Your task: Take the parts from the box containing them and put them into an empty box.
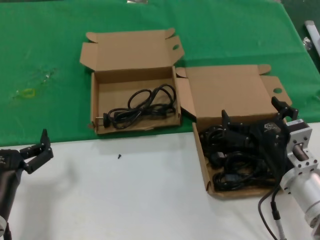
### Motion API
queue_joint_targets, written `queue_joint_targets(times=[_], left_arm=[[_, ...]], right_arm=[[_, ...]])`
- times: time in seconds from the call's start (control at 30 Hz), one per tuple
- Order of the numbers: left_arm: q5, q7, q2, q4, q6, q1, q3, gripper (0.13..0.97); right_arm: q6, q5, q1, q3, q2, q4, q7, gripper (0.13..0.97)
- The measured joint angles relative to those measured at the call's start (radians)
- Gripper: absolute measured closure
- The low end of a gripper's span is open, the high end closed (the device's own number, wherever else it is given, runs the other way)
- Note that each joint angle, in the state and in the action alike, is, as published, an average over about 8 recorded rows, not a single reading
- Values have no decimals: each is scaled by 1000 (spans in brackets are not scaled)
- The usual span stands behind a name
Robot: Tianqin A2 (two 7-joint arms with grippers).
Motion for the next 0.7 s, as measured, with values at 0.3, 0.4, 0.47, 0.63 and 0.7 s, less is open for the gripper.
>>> queue_joint_targets(times=[0.3, 0.4, 0.47, 0.63, 0.7], left_arm=[[0, 0, 0, 0, 0, 0, 0, 132], [0, 0, 0, 0, 0, 0, 0, 132], [0, 0, 0, 0, 0, 0, 0, 132], [0, 0, 0, 0, 0, 0, 0, 132], [0, 0, 0, 0, 0, 0, 0, 132]], right_arm=[[0, 0, 0, 0, 0, 0, 0, 129], [0, 0, 0, 0, 0, 0, 0, 129], [0, 0, 0, 0, 0, 0, 0, 129], [0, 0, 0, 0, 0, 0, 0, 129], [0, 0, 0, 0, 0, 0, 0, 129]])
